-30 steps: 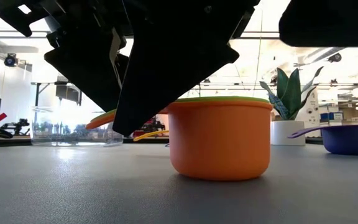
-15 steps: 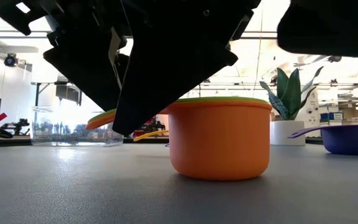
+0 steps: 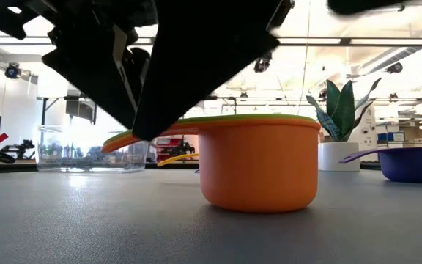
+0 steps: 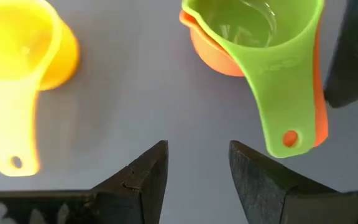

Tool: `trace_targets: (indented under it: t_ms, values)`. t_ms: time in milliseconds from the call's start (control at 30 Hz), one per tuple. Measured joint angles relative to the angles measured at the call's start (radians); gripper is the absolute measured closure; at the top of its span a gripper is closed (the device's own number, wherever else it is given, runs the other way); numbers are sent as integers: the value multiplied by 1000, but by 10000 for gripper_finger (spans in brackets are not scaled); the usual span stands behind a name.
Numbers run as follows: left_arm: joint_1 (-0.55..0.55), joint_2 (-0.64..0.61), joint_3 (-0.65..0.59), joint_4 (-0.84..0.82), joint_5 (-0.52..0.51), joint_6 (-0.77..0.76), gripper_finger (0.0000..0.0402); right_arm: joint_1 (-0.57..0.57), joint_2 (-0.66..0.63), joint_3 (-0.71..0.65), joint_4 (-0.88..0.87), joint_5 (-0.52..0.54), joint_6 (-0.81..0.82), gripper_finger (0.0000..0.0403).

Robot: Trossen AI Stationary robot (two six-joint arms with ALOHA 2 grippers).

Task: Nest measuring cups in basket
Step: Stack the violet measuring cup on top of the green measuring cup

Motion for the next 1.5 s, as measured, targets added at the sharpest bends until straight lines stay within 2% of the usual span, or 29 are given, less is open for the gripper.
trace_targets:
  t_ms: [167, 333, 800, 1133, 1300, 1400, 1500]
  values:
    - [1, -65, -30, -1, -85, 4, 248, 12, -32, 0, 20, -3, -8, 394]
    - [1, -155, -96, 42, -102, 9, 248, 31, -62, 0, 54, -8, -29, 394]
    - [3, -474, -416, 403, -119, 20, 248, 63, -112, -4, 109, -1, -87, 394]
    - [5, -525, -460, 462, -119, 51, 248, 65, -123, -26, 119, 16, -92, 394]
    - [5, -512, -439, 462, -119, 73, 248, 69, -187, -148, 220, 16, -86, 394]
    - [5, -509, -429, 435, -121, 85, 248, 76, -267, -284, 353, 16, -93, 394]
    - [10, -507, -420, 406, -150, 179, 248, 82, -373, -451, 510, 17, -94, 394]
